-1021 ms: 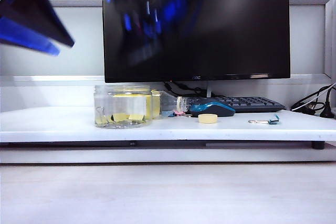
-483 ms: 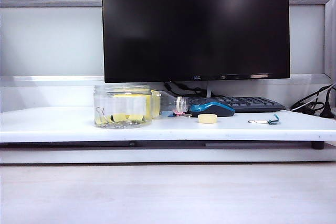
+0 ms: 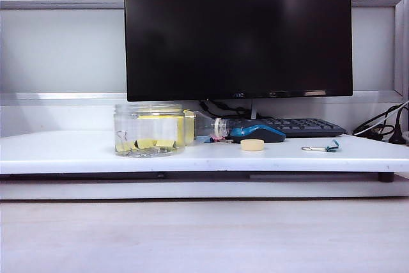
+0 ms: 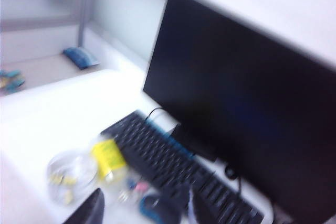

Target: Pick up the clips with the largest number of clips of the same color on the table and place them in a round transparent plastic box.

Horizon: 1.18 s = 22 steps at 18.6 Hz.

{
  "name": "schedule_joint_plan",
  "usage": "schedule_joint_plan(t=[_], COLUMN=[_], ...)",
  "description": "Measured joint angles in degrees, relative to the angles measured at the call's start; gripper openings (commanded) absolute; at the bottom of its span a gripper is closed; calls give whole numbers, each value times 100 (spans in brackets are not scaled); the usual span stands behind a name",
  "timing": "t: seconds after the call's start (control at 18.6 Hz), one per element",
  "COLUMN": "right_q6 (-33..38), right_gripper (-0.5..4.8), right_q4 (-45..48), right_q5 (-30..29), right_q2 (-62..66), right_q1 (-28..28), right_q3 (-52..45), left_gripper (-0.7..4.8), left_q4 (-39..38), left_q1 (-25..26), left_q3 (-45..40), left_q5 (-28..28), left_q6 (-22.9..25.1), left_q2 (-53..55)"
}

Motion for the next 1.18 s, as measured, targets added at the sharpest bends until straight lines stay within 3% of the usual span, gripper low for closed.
schedule_joint_plan(t=[0.16,0.32,0.48,0.75,0.86,0.91,1.07,1.18], right_q6=[166,981,1757,2413,2564,2579,2608,2621], right_gripper=[206,198,198,198,198,187,52,14], right_q4=[144,1204,1655,1740,2011,2271,3154,3368], right_q5=[332,774,1298,1631,1829,1906,1928,1926], right_q2=[-1373,-3073,-4557,-5515,-5519,-5519,-5521,-5521], right_q1=[-46,-42,-42,-44,-44,-44,-42,-42], right_q3=[-1744,-3587,-5147,-6601,-7029,-7204,-7626,-7796], left_gripper=[183,183,183,183,183,182,141,130], left_q4=[-728,-1377,-1698,-1853,-1779,-1755,-1580,-1475], left_q1=[-2,0,0,0,0,0,0,0], left_q3=[-2,-136,-306,-804,-1119,-1202,-1252,-1255], left_q5=[-2,-164,-310,-409,-780,-1032,-1703,-1757], left_q6=[240,271,48,-254,-315,-326,-369,-656], left_q2=[-813,-1443,-2002,-2002,-2002,-2000,-2000,-2000])
